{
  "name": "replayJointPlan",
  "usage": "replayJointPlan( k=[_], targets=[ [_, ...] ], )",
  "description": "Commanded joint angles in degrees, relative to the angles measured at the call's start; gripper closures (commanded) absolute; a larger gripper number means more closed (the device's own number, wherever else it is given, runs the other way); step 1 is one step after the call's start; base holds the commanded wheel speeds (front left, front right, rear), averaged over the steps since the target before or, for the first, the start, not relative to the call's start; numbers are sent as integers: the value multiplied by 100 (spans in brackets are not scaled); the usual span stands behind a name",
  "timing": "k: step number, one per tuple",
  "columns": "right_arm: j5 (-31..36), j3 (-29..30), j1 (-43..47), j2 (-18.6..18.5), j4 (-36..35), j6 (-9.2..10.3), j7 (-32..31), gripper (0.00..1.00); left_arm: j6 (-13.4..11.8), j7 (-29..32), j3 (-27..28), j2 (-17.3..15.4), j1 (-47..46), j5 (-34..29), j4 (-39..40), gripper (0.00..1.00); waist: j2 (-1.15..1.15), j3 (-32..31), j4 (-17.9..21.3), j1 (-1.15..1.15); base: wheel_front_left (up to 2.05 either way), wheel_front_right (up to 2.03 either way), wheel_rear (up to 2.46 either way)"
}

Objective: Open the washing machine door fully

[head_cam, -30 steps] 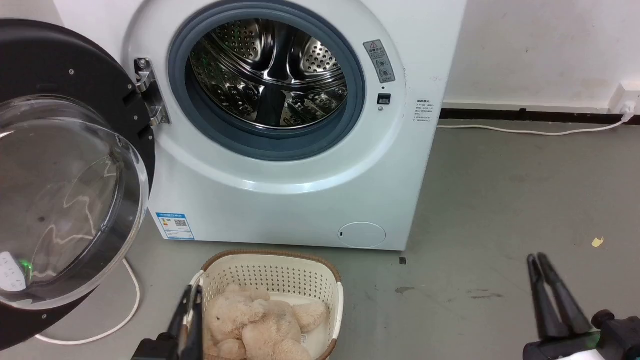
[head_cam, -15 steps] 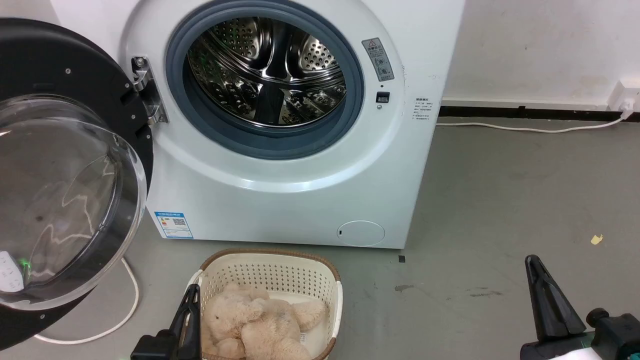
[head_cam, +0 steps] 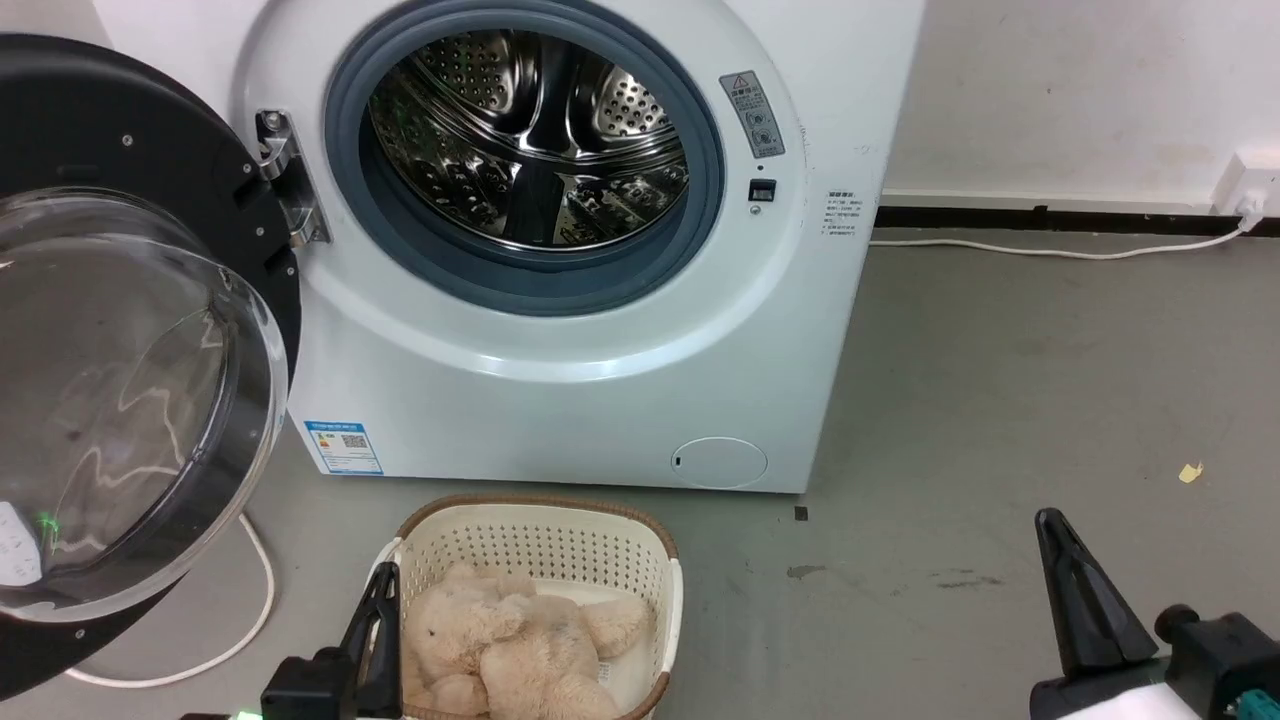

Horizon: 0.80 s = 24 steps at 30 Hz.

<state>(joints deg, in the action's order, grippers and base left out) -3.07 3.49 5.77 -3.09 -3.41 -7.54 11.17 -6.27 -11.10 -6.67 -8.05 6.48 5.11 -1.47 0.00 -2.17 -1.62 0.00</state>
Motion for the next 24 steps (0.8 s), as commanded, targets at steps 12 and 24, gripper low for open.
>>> replayJointPlan(
  k=[12,24],
  targets=[
    [71,-47,-142,7,61,2,-150,100,108,152,102,84,-168,-99,39,100,0,28,21,0,0,0,0],
    [105,-91,-205,9,102,2,-291,100,184,292,184,147,-238,-159,54,100,0,55,41,0,0,0,0]
  ],
)
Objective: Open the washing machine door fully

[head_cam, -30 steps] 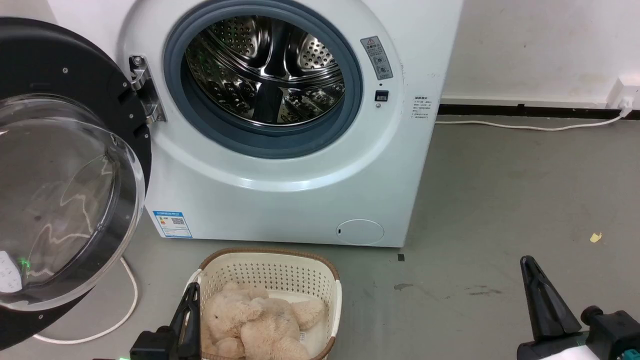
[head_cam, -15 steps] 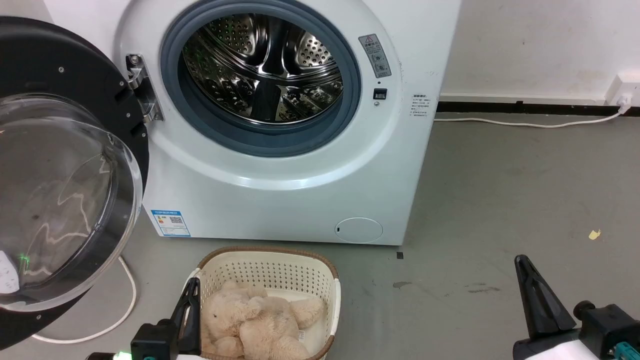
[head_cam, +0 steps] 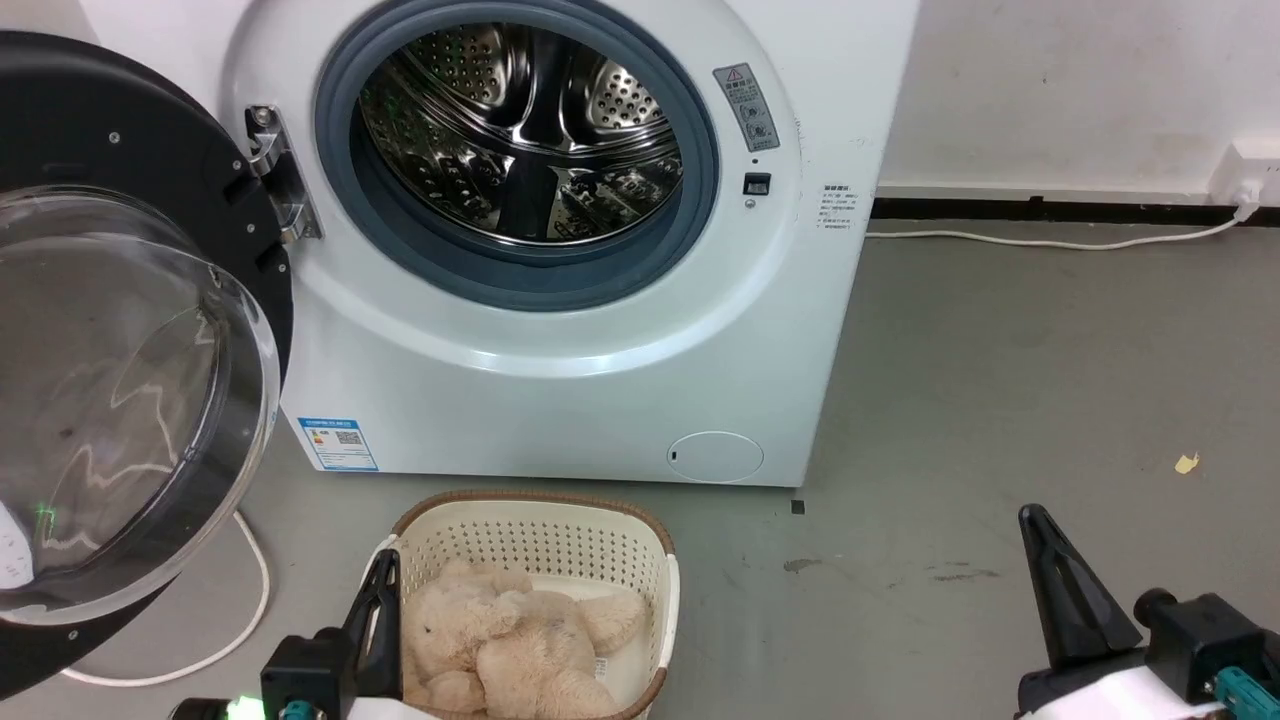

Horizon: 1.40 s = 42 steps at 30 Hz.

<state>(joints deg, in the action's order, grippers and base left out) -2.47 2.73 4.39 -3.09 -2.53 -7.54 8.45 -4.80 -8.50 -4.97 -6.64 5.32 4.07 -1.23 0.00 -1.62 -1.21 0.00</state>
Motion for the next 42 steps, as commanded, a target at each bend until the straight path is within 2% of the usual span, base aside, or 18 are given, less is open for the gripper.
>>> replayJointPlan(
  k=[1,42],
  targets=[
    [48,-19,-73,10,18,2,-31,100,43,43,21,12,-128,-60,32,100,0,3,2,0,0,0,0],
    [171,-177,-300,17,164,4,-537,100,314,544,317,238,-379,-275,88,100,0,102,76,0,0,0,0]
  ],
)
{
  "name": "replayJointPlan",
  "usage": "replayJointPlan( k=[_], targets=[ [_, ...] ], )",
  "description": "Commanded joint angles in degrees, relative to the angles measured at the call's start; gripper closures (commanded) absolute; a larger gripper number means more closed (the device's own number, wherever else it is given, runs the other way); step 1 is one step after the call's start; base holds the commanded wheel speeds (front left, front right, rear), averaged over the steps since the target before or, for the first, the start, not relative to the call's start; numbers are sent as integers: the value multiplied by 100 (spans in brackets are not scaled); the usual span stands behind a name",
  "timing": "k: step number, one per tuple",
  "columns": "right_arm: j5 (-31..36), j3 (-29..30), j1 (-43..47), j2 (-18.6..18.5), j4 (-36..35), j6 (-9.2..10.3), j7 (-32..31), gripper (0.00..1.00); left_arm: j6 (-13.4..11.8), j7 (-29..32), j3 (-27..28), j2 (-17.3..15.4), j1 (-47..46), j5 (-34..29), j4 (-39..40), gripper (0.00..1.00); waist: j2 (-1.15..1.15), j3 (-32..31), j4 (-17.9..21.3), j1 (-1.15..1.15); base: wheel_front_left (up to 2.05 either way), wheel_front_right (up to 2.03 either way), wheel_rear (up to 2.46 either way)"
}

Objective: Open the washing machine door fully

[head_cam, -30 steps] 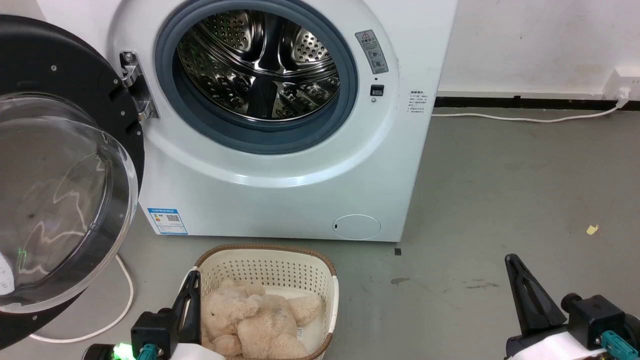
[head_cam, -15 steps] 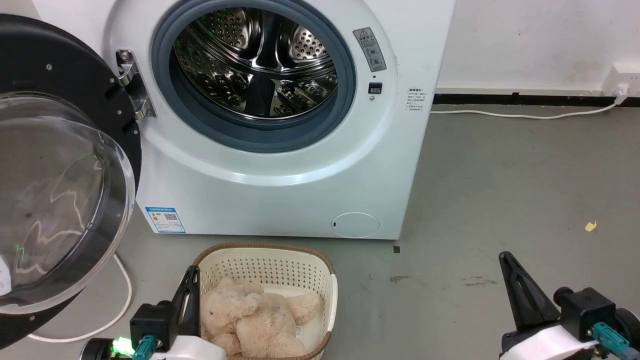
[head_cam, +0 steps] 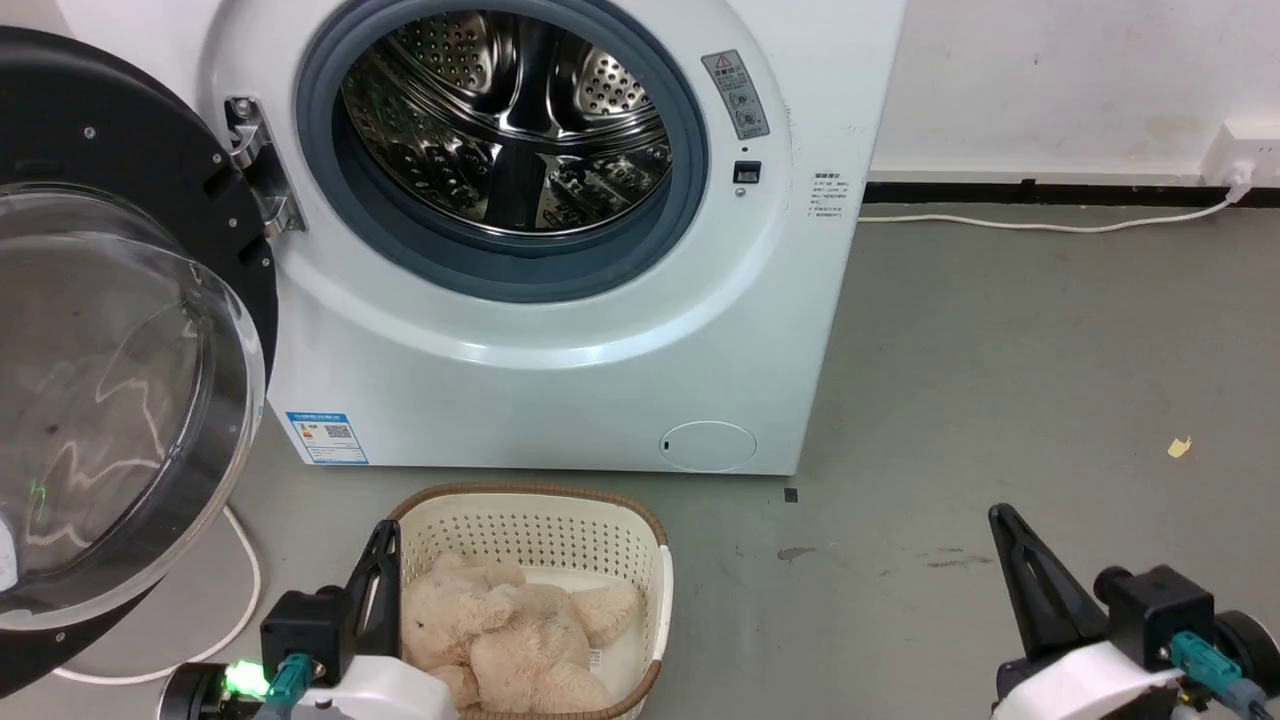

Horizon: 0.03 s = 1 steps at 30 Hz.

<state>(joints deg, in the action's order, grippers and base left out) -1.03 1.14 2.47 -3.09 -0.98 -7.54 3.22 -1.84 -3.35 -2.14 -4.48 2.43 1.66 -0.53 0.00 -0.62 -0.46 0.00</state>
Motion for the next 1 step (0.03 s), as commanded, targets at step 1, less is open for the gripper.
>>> replayJointPlan(
  k=[1],
  targets=[
    [30,-21,-114,17,12,4,-26,100,25,40,40,27,-95,-40,20,100,0,4,3,0,0,0,0]
  ],
)
